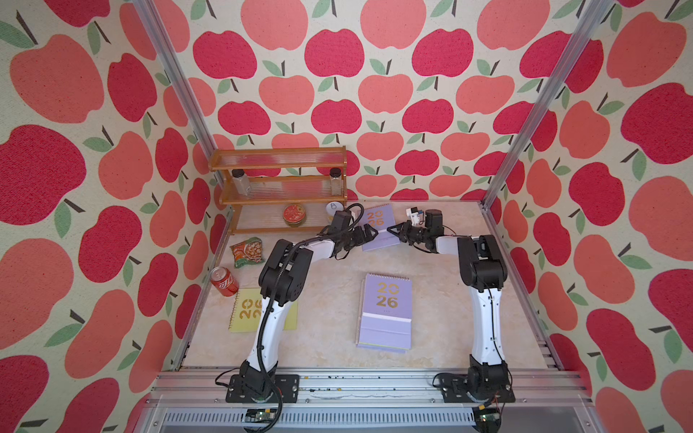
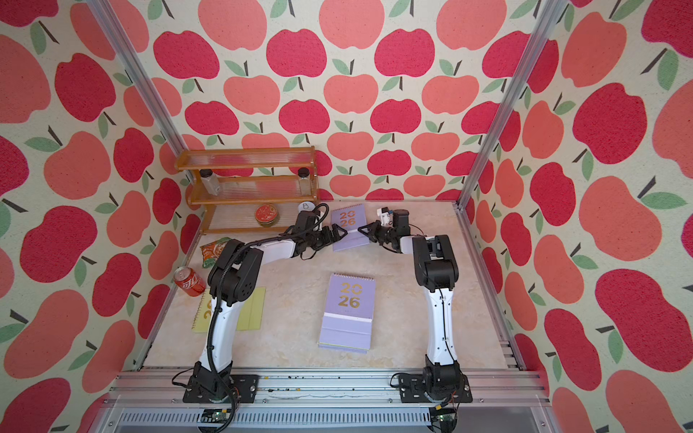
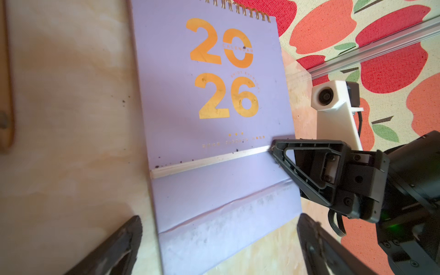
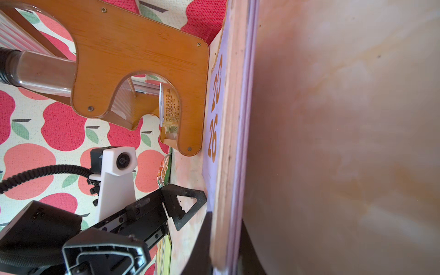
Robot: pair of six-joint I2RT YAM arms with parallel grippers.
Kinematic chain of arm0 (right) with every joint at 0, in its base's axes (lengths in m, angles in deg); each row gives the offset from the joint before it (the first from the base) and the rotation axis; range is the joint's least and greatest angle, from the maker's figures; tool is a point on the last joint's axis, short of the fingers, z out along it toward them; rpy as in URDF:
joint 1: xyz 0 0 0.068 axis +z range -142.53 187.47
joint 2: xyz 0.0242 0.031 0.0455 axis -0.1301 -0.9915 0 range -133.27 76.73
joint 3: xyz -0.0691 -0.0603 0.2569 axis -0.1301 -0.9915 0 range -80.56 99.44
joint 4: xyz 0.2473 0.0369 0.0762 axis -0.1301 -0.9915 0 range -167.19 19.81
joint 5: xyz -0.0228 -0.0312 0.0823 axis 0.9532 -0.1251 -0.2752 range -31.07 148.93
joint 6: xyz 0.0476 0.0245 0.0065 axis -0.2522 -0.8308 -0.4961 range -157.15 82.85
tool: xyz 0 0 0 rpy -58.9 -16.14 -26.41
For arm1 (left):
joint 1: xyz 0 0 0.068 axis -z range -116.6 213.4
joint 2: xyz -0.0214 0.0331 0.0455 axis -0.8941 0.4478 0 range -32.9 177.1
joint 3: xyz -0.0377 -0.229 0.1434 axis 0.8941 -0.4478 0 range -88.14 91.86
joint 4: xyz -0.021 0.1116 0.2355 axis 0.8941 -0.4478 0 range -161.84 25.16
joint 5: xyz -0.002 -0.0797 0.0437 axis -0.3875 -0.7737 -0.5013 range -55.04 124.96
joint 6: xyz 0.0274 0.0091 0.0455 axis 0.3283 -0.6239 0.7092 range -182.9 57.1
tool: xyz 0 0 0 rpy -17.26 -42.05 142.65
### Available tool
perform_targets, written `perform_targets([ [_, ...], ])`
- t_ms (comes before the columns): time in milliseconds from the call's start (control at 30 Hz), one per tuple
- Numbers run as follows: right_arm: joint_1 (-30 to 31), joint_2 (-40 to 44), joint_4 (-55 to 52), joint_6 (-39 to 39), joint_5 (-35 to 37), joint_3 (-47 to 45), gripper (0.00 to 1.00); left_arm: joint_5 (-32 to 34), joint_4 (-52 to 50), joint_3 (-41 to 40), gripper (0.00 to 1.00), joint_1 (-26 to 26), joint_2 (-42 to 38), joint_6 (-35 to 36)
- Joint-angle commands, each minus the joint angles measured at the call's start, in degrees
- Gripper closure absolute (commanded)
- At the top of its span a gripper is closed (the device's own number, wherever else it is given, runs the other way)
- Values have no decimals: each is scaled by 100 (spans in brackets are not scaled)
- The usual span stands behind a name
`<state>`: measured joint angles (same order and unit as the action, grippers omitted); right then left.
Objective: Stack the calendars
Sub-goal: Pick up the calendar at the center of the board, then place the calendar at the calendar.
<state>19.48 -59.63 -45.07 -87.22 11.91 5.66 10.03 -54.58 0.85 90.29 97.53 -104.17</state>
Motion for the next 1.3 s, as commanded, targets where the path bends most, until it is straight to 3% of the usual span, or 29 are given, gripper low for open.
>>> perform_targets([
  [0, -85, 355, 66, -12, 54, -211, 100, -87, -229, -178, 0, 10, -347, 12],
  [333, -284, 1207, -175, 291, -102, -628, 100, -273, -298, -454, 1, -170, -1504, 371],
  [500, -388, 1809, -446, 507, -174, -813, 100, -847, -9, -718, 1, -420, -2027, 262],
  [667, -383, 2497, -557, 555, -282, -1081, 100, -1828, 582, -908, 1, -691, -2140, -47],
  [1100, -37, 3860, -675, 339, -1181, -1797, 100, -2352, 1750, -1285, 0, -857, -2246, -544],
  [1267, 117, 4181, -778, 396, -1223, -2157, 100, -2418, 1986, -1382, 1, -879, -2268, -678],
])
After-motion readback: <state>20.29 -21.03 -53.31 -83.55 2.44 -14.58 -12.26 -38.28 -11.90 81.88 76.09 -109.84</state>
